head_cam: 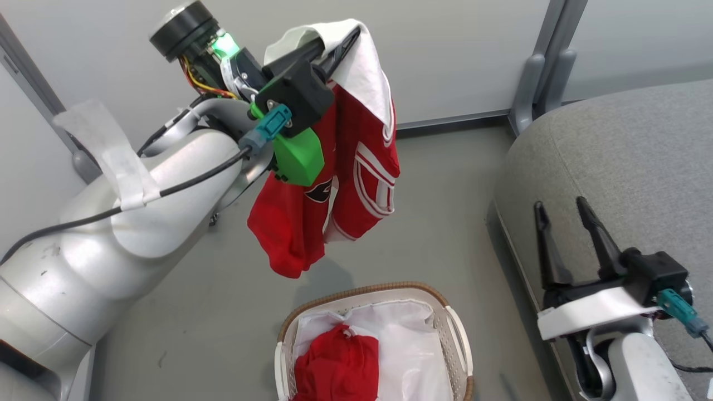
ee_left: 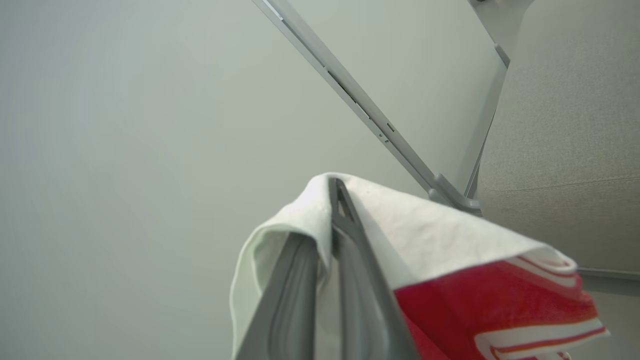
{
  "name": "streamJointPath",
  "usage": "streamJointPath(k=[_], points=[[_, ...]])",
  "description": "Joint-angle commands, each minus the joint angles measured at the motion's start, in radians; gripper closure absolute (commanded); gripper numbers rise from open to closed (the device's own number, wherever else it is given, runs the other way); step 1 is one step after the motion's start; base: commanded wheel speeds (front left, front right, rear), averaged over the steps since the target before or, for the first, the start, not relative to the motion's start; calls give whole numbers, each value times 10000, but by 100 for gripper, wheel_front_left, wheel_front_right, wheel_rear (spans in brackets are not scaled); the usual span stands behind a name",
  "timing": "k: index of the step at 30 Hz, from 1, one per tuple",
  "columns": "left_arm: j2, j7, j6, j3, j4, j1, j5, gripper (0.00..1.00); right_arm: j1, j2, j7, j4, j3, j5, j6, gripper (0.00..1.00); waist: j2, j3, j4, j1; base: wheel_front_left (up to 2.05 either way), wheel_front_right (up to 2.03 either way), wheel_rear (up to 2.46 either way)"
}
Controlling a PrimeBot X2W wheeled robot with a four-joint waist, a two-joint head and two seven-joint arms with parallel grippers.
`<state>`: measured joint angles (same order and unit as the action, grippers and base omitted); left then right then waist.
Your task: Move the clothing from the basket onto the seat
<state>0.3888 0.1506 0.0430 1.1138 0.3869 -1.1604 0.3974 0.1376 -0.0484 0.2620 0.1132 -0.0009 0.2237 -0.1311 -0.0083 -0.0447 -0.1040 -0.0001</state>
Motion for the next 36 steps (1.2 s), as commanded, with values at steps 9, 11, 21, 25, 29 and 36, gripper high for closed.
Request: streamJointPath(k=[9, 11, 21, 25, 29, 36], points=[[-194, 30, 85, -50, 185, -438, 202, 100, 590, -64, 47, 266, 2391, -1209, 8, 0, 83, 397, 38, 1, 0, 0, 0], [-308, 19, 103, 15, 172, -470, 213, 100, 738, -43, 46, 476, 2797, -1216, 8, 0, 83, 462, 117, 1, 0, 0, 0], [-909, -97, 230, 377, -468, -563, 204, 100, 1613, -41, 47, 643, 3495, -1329, 8, 0, 83, 692, 607, 1, 0, 0, 0], [-1001, -121, 183, 485, -899, -459, 184, 100, 1966, -38, 46, 591, 3107, -1368, 8, 0, 83, 705, 753, 1, 0, 0, 0], [-966, -244, 66, 431, -1163, 26, 604, 100, 2365, -35, 46, 861, 2928, -1296, 8, 100, 83, 695, 846, 1, 0, 0, 0], [-508, -28, -286, 90, -897, 1246, 1532, 100, 2703, -35, 47, 1332, 2840, -1349, 8, 100, 83, 563, 836, 1, 0, 0, 0]])
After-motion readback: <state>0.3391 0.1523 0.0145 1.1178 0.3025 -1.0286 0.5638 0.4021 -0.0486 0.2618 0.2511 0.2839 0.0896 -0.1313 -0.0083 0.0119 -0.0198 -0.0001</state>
